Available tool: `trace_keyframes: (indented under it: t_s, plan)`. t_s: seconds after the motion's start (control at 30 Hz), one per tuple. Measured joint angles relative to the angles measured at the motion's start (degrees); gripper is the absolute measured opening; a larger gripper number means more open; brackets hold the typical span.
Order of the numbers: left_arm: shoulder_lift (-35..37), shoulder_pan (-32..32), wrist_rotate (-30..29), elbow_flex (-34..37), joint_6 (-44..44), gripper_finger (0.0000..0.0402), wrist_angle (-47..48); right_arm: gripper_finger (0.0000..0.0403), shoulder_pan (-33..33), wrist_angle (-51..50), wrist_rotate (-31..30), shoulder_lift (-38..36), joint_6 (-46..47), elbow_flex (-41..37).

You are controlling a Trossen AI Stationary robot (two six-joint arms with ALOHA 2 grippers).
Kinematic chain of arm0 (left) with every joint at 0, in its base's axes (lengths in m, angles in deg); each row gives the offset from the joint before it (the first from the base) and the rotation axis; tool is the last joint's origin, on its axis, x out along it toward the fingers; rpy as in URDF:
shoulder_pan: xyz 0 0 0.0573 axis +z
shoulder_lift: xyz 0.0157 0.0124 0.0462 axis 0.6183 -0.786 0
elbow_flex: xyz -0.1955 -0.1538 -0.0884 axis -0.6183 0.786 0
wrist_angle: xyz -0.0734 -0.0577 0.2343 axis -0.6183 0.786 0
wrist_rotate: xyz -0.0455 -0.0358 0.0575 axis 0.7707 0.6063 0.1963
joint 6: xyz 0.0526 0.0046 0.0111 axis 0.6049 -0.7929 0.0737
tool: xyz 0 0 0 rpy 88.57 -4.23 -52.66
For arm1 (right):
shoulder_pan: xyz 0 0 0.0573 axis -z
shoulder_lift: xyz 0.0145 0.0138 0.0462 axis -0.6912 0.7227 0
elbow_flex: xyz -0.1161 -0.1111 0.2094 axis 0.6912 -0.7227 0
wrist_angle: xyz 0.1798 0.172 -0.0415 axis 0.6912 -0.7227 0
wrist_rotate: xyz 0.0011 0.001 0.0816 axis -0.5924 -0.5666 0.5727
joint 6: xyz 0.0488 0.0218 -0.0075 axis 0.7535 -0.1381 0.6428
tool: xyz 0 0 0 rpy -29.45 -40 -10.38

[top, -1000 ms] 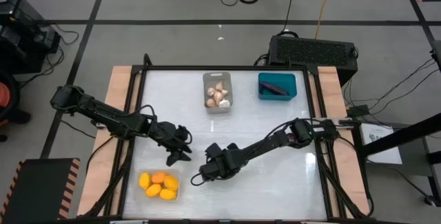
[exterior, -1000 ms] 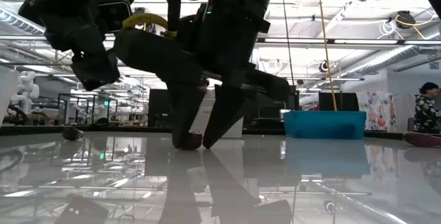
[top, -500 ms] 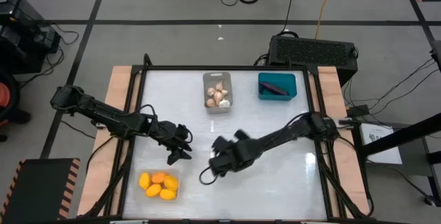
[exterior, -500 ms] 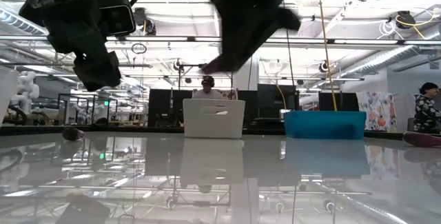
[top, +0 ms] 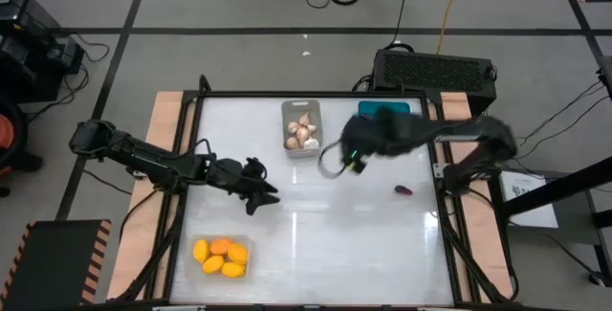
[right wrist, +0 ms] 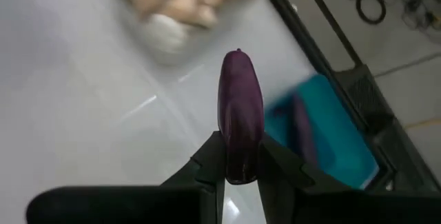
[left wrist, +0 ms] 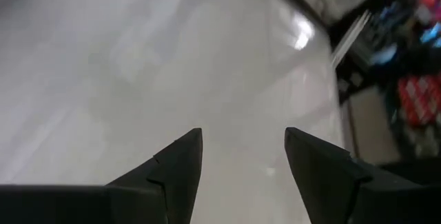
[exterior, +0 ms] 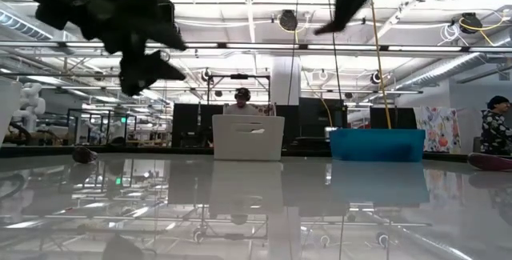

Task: Sort produce into baskets
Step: Put the egg plant into the blue bin

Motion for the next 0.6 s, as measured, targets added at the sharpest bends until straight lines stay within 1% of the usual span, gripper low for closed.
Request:
trace_keyframes:
  t_s: [0.17,0.27,0.33,0.4,0.47,0.53,0.6]
  plan:
    - [0.00,0.36,-4.40,-0.02,-1.74,0.0215,-6.43,0.0056,10.44,8.72,4.28,-13.93,-5.25,-16.72]
    - [0.00,0.46,-7.27,-0.02,-1.89,0.0215,-8.27,0.0058,16.22,14.26,6.81,-20.54,-8.18,-26.07]
    - [0.00,0.85,-8.45,-0.02,-1.91,0.0215,-9.40,0.0061,19.80,18.90,7.21,-23.84,-10.47,-31.50]
    - [0.00,1.48,-9.94,-0.02,-2.05,0.0215,-10.33,0.0067,23.48,23.20,7.46,-25.93,-13.52,-36.19]
    - [0.00,2.51,-11.66,-0.02,-3.33,0.0215,-10.43,0.0075,27.53,27.21,9.75,-26.51,-17.00,-39.88]
    - [0.00,3.71,-12.57,-0.02,-4.49,0.0215,-10.95,0.0082,31.29,29.67,12.32,-26.26,-19.85,-42.44]
    - [0.00,4.95,-12.66,-0.02,-4.98,0.0215,-12.05,0.0090,34.30,30.55,13.05,-25.50,-21.69,-43.91]
